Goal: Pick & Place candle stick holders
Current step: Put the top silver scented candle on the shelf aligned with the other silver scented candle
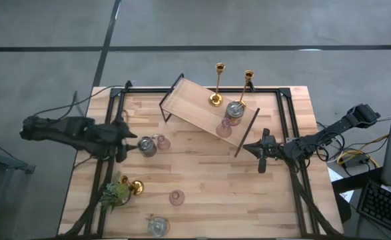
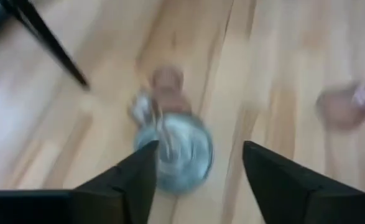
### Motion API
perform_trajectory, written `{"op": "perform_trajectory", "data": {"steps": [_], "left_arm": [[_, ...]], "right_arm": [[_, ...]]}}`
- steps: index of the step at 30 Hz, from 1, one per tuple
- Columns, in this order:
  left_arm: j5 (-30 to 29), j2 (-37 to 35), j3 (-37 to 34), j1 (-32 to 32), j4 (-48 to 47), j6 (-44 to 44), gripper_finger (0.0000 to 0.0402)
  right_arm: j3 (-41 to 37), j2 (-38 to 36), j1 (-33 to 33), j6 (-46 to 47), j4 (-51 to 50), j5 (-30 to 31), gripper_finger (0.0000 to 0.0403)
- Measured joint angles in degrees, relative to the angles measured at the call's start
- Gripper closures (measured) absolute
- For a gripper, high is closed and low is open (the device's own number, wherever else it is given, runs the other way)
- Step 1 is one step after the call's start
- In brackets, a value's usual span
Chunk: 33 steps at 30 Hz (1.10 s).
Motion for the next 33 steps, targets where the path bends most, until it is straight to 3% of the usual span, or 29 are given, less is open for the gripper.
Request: {"op": "perform_trajectory", "data": {"steps": [6, 16, 27, 33], "left_arm": [[2.04, 7.79, -1.05, 0.01, -7.42, -5.31, 0.0137], [1.71, 15.39, -2.22, 0.01, -3.54, -6.89, 0.0132], [-4.02, 22.11, -1.52, 0.05, -3.6, -8.23, 0.0048], [-4.67, 24.58, 1.62, 0.07, -3.49, -4.62, 0.0025]], "right_arm": [[0.0, 0.02, 0.04, 0.0, 0.04, 0.0, 0.0394], [0.0, 0.02, 0.04, -0.02, 0.07, 0.0, 0.0394], [-0.09, 0.02, 0.0, -0.02, 0.0, 0.0, 0.0394], [-0.09, 0.01, 0.04, 0.22, 0.04, 1.15, 0.0394]]}}
